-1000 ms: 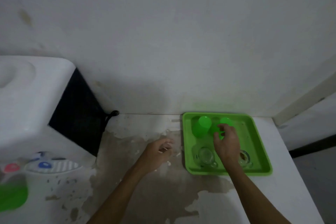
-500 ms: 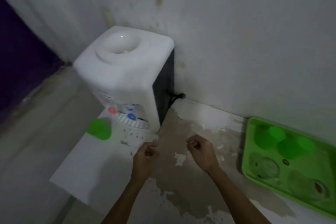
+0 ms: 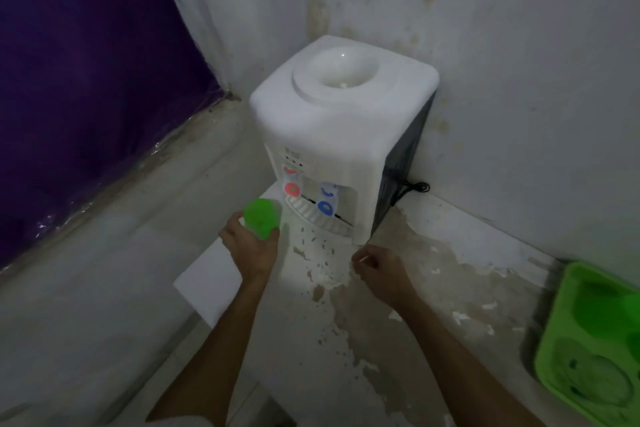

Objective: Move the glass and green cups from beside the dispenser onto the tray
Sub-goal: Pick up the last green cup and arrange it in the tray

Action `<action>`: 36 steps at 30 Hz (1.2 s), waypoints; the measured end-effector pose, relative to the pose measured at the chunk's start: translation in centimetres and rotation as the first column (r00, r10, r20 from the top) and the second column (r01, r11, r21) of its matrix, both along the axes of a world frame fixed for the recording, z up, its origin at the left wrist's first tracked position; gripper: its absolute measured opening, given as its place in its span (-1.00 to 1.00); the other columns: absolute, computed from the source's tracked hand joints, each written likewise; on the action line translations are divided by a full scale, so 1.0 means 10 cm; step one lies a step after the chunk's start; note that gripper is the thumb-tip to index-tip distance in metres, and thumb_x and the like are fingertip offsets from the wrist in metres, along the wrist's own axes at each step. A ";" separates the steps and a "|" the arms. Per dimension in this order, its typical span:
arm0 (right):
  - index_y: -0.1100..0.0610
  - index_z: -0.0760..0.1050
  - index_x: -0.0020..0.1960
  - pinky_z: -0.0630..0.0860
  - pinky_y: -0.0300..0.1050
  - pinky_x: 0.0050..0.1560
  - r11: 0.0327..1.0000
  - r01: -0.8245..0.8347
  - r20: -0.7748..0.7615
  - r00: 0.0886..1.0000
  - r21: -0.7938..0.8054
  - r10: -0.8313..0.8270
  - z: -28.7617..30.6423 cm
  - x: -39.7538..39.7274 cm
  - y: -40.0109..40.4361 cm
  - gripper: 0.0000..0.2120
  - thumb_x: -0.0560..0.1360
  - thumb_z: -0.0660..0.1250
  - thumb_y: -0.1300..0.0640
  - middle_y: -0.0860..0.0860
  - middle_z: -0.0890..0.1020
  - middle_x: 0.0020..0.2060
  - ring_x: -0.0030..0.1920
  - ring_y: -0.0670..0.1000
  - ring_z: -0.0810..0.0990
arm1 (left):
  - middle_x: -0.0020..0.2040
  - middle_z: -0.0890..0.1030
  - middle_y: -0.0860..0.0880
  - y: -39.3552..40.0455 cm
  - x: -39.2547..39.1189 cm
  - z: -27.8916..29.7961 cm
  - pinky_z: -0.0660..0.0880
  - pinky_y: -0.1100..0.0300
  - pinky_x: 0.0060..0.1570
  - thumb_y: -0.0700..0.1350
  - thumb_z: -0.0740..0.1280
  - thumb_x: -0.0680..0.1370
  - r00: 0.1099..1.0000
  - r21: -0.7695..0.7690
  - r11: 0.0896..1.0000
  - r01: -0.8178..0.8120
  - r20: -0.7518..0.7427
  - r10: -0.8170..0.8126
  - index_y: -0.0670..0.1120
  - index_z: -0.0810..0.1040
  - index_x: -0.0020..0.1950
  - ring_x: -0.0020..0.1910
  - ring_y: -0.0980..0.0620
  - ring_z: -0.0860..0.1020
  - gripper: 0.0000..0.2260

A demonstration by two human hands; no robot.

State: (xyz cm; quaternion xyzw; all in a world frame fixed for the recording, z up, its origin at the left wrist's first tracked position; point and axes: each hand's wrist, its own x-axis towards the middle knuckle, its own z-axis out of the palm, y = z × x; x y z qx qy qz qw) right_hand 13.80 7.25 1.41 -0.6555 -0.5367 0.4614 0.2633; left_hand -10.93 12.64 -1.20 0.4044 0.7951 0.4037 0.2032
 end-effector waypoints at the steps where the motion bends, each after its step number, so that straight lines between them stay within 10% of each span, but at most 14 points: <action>1: 0.16 0.62 -0.07 0.52 -0.22 -0.35 1.000 -0.003 -0.006 1.000 0.005 0.003 0.01 -0.02 0.03 -0.95 0.51 0.37 0.22 0.21 0.69 -0.25 -0.31 0.07 0.62 | 0.38 0.30 -0.23 0.07 -0.03 0.01 0.42 -0.07 0.28 -0.13 0.62 0.31 1.000 -0.018 1.000 0.018 0.003 -0.018 -0.14 0.26 0.46 0.34 -0.23 0.36 -0.17; 8: 0.13 0.62 -0.08 0.59 -0.07 -0.24 1.000 -0.009 -0.028 1.000 0.011 0.010 0.02 -0.02 0.11 -0.94 0.51 0.37 0.21 0.21 0.70 -0.22 -0.21 0.21 0.68 | 0.61 0.11 -0.16 0.37 -0.09 -0.04 0.22 -0.09 0.52 -0.06 0.63 0.34 0.980 -0.156 0.975 0.161 0.143 -0.139 -0.13 -0.06 0.63 0.57 -0.13 0.18 0.09; 16: 0.15 0.64 -0.06 0.57 -0.13 -0.24 0.999 0.043 0.021 0.999 0.003 -0.043 -0.05 0.18 0.08 -0.93 0.50 0.38 0.21 0.17 0.70 -0.21 -0.22 0.14 0.68 | 0.38 0.46 -0.20 0.37 -0.08 -0.08 0.44 -0.10 0.29 -0.13 0.56 0.41 0.994 -0.144 0.984 0.107 0.045 -0.101 -0.13 0.30 0.52 0.34 -0.22 0.48 -0.26; 24: 0.14 0.64 -0.08 0.52 -0.28 -0.30 0.994 0.110 -0.009 0.994 -0.027 -0.111 -0.15 0.45 -0.07 -0.93 0.48 0.37 0.21 0.13 0.71 -0.24 -0.27 0.05 0.67 | 0.42 0.48 -0.16 0.04 0.29 -0.10 0.41 -0.03 0.37 -0.01 0.59 0.38 0.957 -0.154 0.946 0.285 0.106 -0.271 -0.13 0.32 0.53 0.37 -0.15 0.46 -0.20; 30: 0.11 0.63 -0.18 0.51 -0.20 -0.32 0.931 0.334 -0.177 0.917 -0.147 -0.357 -0.25 0.84 -0.44 -0.85 0.47 0.35 0.30 0.12 0.69 -0.29 -0.33 0.06 0.63 | -0.05 0.61 0.48 -0.42 0.83 -0.05 0.44 0.59 -0.18 0.02 0.61 0.29 0.812 -0.132 0.810 0.571 0.235 -0.534 0.51 0.49 0.07 -0.07 0.42 0.58 -0.46; 36: 0.15 0.61 -0.10 0.43 -0.15 -0.27 0.796 0.536 -0.291 0.743 -0.280 -0.602 -0.31 1.16 -0.98 -0.89 0.50 0.32 0.30 0.12 0.63 -0.22 -0.28 0.03 0.56 | 0.05 0.64 0.33 -0.84 1.54 -0.03 0.55 0.42 0.00 0.12 0.61 0.26 0.592 -0.104 0.590 0.801 0.292 -0.751 0.48 0.50 0.10 0.06 0.32 0.61 -0.48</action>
